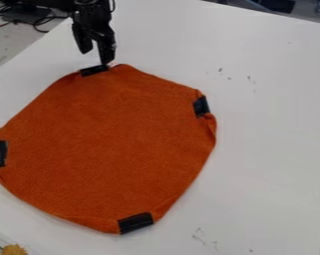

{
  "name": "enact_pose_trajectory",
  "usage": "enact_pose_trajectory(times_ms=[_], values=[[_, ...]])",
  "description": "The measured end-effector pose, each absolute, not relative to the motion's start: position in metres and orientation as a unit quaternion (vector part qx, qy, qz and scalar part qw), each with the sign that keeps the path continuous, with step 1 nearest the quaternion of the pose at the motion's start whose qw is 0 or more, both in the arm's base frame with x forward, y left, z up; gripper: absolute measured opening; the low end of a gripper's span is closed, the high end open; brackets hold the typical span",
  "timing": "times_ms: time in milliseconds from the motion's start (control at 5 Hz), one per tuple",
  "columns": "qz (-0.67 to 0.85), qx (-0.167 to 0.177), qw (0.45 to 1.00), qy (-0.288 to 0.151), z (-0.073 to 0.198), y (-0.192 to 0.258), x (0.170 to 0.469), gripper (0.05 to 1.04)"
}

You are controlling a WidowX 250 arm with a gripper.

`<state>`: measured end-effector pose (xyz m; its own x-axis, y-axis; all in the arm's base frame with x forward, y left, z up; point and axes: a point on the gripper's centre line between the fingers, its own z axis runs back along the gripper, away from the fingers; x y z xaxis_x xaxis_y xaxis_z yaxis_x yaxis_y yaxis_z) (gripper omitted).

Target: Fold the cloth from top to bottom

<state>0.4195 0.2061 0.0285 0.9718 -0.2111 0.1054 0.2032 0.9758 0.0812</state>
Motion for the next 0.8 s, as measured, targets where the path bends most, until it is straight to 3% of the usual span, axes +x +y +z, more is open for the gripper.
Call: enact_pose_trajectory(times_ms=[400, 800], values=[[-0.106, 0.017, 0.993, -0.045, 0.023, 0.205, 0.414, 0.948], [-0.114, 0.010, 0.993, -0.037, 0.013, 0.207, 0.414, 0.370]])
